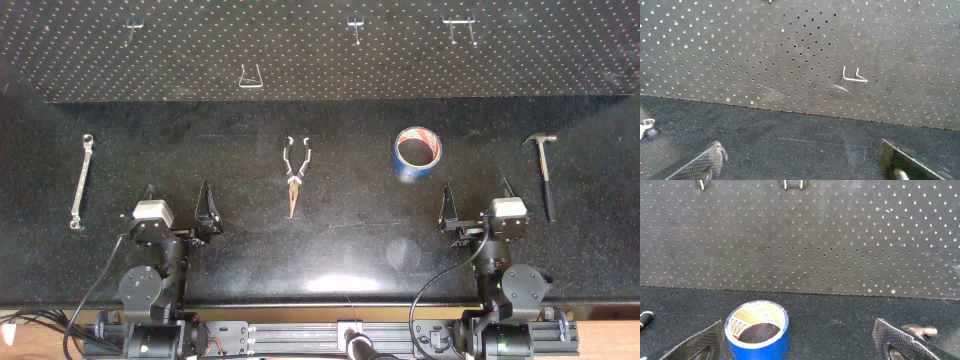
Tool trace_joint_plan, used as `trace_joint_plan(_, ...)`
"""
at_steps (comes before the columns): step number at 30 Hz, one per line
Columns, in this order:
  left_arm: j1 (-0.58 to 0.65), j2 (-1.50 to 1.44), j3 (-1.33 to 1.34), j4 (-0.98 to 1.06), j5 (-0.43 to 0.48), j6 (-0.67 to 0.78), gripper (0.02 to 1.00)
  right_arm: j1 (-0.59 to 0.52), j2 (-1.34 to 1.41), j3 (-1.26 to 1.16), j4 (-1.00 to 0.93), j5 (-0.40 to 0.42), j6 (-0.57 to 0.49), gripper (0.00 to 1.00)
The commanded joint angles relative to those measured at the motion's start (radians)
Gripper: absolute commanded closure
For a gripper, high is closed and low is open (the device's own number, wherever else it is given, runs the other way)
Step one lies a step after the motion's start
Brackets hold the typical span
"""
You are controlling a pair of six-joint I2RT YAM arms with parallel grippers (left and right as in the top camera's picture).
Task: Place Tools Onto Pegboard
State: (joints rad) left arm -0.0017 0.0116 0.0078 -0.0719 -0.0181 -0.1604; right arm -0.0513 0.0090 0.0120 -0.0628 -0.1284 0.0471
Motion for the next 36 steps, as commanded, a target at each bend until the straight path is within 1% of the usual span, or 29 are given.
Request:
trace_joint_plan(1,0.002,-0.008,-0.002,-0.005,-0.015,0.005,0.025,0.007,-0.008,-0.008,0.001,0.013,-0.006,0.025)
trace_joint_plan(3,0.002,-0.006,0.008,-0.013,-0.022,0.005,0.025,0.007,-0.008,-0.008,0.001,0.013,-0.007,0.025)
trace_joint_plan(4,0.018,0.019,0.045,-0.081,0.006,-0.003,0.025,0.007,-0.008,-0.008,0.001,0.013,-0.006,0.025)
trace_joint_plan(5,0.057,0.073,0.126,-0.205,0.064,-0.058,0.025,0.007,-0.008,-0.008,0.001,0.013,-0.007,0.027)
trace_joint_plan(6,0.134,0.183,0.292,-0.430,0.136,-0.137,0.025,0.007,-0.008,-0.008,0.001,0.013,-0.006,0.025)
trace_joint_plan(7,0.240,0.323,0.496,-0.670,0.198,-0.150,0.025,0.007,-0.008,-0.008,0.001,0.013,-0.006,0.025)
trace_joint_plan(8,0.335,0.459,0.687,-0.895,0.182,-0.111,0.025,0.007,-0.008,-0.008,0.001,0.013,-0.006,0.025)
trace_joint_plan(9,0.435,0.636,0.871,-1.119,0.117,0.100,0.025,0.007,-0.008,-0.008,0.001,0.013,-0.006,0.025)
trace_joint_plan(10,0.540,0.836,0.975,-1.111,0.117,0.293,0.025,0.007,-0.008,-0.008,0.001,0.013,-0.006,0.025)
trace_joint_plan(12,0.697,1.121,1.109,-1.112,0.135,0.435,0.025,0.007,-0.008,-0.008,0.001,0.013,-0.006,0.027)
trace_joint_plan(13,0.770,1.309,1.196,-1.131,0.135,0.550,0.025,0.007,-0.008,-0.008,0.001,0.013,-0.006,0.025)
trace_joint_plan(14,0.804,1.427,1.256,-1.144,0.134,0.658,0.025,0.007,-0.008,-0.008,0.001,0.013,-0.006,0.025)
trace_joint_plan(15,0.820,1.567,1.342,-1.144,0.131,0.834,0.025,0.007,-0.008,-0.008,0.001,0.013,-0.006,0.025)
trace_joint_plan(16,0.819,1.624,1.383,-1.141,0.097,0.925,0.025,0.007,-0.008,-0.008,0.001,0.013,-0.006,0.025)
trace_joint_plan(17,0.819,1.678,1.416,-1.111,0.043,0.975,0.025,0.007,-0.008,-0.008,0.001,0.013,-0.006,0.027)
trace_joint_plan(19,0.819,1.749,1.434,-1.062,0.048,1.042,0.025,0.007,-0.008,-0.008,0.001,0.013,-0.006,0.025)
trace_joint_plan(21,0.818,1.822,1.434,-1.015,0.055,1.068,0.025,0.007,-0.008,-0.008,0.001,0.013,-0.006,0.025)
trace_joint_plan(23,0.802,1.862,1.433,-0.974,0.055,1.060,0.025,0.007,-0.008,-0.008,0.001,0.013,-0.006,0.025)
trace_joint_plan(24,0.786,1.878,1.433,-0.959,0.055,1.029,0.025,0.007,-0.008,-0.008,0.001,0.013,-0.006,0.025)
trace_joint_plan(25,0.778,1.900,1.432,-0.959,0.056,1.029,0.025,0.007,-0.008,-0.008,0.001,0.013,-0.006,0.027)
trace_joint_plan(26,0.781,1.934,1.432,-0.948,0.077,1.013,0.020,0.007,-0.008,-0.008,0.001,0.013,-0.006,0.025)
trace_joint_plan(27,0.787,1.960,1.432,-0.952,0.082,0.979,0.025,0.007,-0.008,-0.008,0.001,0.013,-0.006,0.025)
trace_joint_plan(29,0.779,1.987,1.432,-0.949,0.082,0.961,0.023,0.007,-0.008,-0.008,0.001,0.013,-0.006,0.025)
trace_joint_plan(31,0.778,2.021,1.432,-0.941,0.082,0.896,0.023,0.007,-0.008,-0.008,0.001,0.013,-0.006,0.025)
trace_joint_plan(34,0.769,2.031,1.432,-0.939,0.070,0.897,0.023,0.007,-0.008,-0.008,0.001,0.013,-0.006,0.025)
trace_joint_plan(36,0.740,2.040,1.431,-0.934,0.066,0.897,0.023,0.007,-0.008,-0.008,0.001,0.013,-0.006,0.025)
